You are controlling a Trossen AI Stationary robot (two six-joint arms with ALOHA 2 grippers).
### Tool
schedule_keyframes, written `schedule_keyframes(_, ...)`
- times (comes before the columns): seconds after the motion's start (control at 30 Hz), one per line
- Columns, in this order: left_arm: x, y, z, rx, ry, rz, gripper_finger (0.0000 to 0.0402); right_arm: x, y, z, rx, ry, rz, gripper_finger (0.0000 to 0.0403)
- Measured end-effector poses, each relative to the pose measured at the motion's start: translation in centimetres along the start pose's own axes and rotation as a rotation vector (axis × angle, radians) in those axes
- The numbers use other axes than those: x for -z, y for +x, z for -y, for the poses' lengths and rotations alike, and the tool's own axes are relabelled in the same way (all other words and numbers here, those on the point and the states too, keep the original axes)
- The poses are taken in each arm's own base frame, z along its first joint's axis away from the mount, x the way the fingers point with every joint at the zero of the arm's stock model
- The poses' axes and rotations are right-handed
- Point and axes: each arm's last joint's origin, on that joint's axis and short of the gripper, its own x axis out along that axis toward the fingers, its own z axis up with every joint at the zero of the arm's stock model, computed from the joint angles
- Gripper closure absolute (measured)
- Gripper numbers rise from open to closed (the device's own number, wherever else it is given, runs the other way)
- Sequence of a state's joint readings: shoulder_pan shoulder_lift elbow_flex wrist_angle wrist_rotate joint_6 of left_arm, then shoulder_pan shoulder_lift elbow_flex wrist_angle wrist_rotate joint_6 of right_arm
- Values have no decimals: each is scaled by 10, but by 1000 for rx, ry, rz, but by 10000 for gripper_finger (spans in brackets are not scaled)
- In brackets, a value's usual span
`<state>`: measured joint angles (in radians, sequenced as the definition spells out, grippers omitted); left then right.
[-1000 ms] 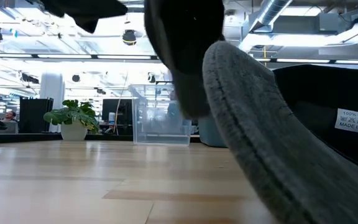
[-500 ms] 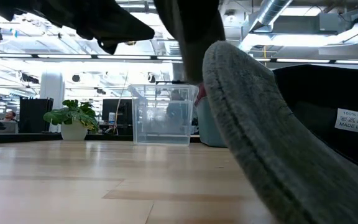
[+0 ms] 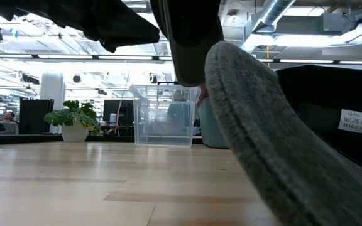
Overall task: Pick & Place hat
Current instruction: Put the left black cap into the transparent bin
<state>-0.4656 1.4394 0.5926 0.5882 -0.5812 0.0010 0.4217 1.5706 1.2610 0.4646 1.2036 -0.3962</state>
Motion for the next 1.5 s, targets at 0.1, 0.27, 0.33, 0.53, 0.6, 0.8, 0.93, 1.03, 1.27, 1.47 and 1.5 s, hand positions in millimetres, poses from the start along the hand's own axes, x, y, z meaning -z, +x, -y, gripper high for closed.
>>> schedule_keyframes(0.1,-1,5,-3,-50,-31,31,272,3,3,-2,-4,-1,-3,402)
schedule_keyframes(0.27,6,15,-1,-50,-49,51,262,9,12,-3,22,-15,-19,402)
schedule_keyframes(0.33,10,17,0,-49,-41,40,261,10,17,0,43,-13,-24,402)
schedule_keyframes(0.53,12,19,0,-90,-36,44,261,11,28,5,51,16,-21,402)
schedule_keyframes(0.6,12,19,-2,-129,-15,42,261,11,28,4,7,41,-9,402)
schedule_keyframes(0.8,12,19,-4,-198,31,34,261,10,19,-3,-78,86,11,402)
schedule_keyframes(0.93,12,19,-5,-242,35,29,261,10,12,-7,-102,84,6,402)
schedule_keyframes(1.03,12,19,-6,-260,35,27,261,10,7,-10,-119,88,5,402)
schedule_keyframes(1.27,13,19,-7,-300,46,21,261,9,-4,-14,-135,84,3,402)
schedule_keyframes(1.47,13,19,-11,-381,86,7,261,8,-14,-17,-126,71,-1,402)
schedule_keyframes(1.5,13,19,-12,-399,85,5,261,8,-15,-17,-130,71,0,402)
